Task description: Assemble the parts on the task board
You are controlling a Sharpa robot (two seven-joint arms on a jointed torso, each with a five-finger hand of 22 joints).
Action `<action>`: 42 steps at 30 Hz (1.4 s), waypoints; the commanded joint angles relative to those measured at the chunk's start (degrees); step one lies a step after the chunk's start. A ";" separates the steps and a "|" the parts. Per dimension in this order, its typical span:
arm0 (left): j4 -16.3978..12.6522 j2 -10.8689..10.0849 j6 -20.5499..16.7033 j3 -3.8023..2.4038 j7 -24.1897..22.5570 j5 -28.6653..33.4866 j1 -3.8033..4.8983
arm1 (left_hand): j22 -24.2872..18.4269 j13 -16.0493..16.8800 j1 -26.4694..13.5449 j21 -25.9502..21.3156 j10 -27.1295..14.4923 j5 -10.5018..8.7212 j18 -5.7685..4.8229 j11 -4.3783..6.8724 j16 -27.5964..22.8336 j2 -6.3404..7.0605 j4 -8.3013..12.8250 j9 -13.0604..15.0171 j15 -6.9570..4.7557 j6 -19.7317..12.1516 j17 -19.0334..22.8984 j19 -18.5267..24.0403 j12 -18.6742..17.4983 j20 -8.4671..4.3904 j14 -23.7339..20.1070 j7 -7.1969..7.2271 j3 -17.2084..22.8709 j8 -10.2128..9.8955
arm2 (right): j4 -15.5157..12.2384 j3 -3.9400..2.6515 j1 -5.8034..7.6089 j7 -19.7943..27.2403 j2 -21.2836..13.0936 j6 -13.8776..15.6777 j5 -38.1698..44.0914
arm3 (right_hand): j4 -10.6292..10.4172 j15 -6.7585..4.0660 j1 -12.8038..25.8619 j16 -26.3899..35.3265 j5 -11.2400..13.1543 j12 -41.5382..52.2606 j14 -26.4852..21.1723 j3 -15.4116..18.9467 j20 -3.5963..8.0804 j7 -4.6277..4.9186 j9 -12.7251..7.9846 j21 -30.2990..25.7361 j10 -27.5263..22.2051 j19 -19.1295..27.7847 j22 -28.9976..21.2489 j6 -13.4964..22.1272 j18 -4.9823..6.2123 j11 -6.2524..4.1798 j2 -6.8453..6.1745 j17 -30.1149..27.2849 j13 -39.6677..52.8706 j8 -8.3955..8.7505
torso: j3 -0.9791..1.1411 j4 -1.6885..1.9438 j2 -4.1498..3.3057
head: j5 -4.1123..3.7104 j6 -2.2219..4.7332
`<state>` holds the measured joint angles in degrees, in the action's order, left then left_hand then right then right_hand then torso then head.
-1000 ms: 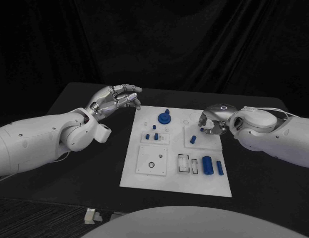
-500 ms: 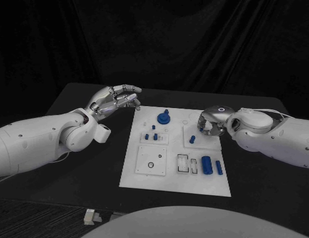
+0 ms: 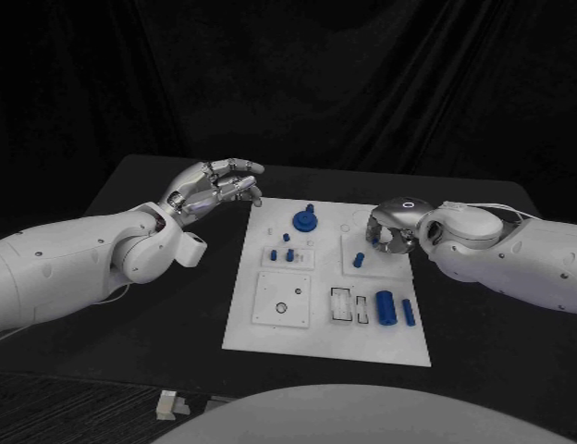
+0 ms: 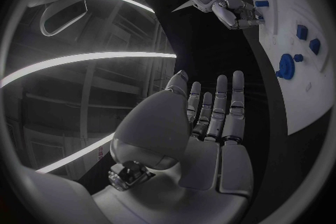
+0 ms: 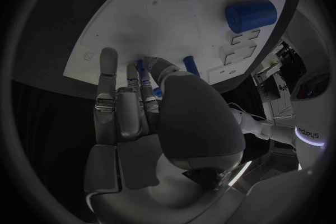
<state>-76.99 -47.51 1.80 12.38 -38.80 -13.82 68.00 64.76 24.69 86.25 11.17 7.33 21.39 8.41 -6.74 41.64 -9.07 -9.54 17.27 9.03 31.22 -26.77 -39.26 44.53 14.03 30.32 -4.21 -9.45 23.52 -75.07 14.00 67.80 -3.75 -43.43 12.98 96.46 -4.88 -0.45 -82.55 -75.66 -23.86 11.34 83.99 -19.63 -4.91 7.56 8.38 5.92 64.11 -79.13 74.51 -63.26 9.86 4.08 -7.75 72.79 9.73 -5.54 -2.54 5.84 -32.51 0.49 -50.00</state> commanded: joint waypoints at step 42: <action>0.28 0.67 1.62 -0.06 -2.55 0.55 -0.19 | 0.51 -1.75 1.87 -1.01 0.35 3.17 0.37 -0.96 -0.60 -0.73 3.06 -1.07 0.46 0.15 0.18 -0.36 0.28 -0.02 -0.04 -0.94 2.47 0.33 | -10.64 -0.28 5.35 0.33 -7.84 8.47 0.43 | 1.90 -0.95 -2.43 1.94 3.22 -2.13 0.81 0.34 0.86 -0.57 0.29 1.27 5.54 0.70 1.86 -2.68 0.30 -0.80 1.54 -1.97 -1.81 -0.12 | -0.04 -0.05 0.06 | 0.99 0.00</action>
<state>-76.59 -47.02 2.83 12.39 -38.83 -13.79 67.87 65.17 22.98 87.76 10.53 7.56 24.18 8.41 -7.38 41.24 -9.67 -6.78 16.29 9.02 31.43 -26.66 -39.26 44.53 14.02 30.32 -4.82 -7.00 23.74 -84.88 13.74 72.97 -2.76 -51.05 20.51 96.47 -2.84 -0.99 -84.92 -73.86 -20.96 9.26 83.88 -19.58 -4.30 6.96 8.59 6.89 69.14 -78.52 74.93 -65.69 9.85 3.55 -6.66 70.82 7.97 -5.71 -2.57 5.88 -32.50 1.44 -50.00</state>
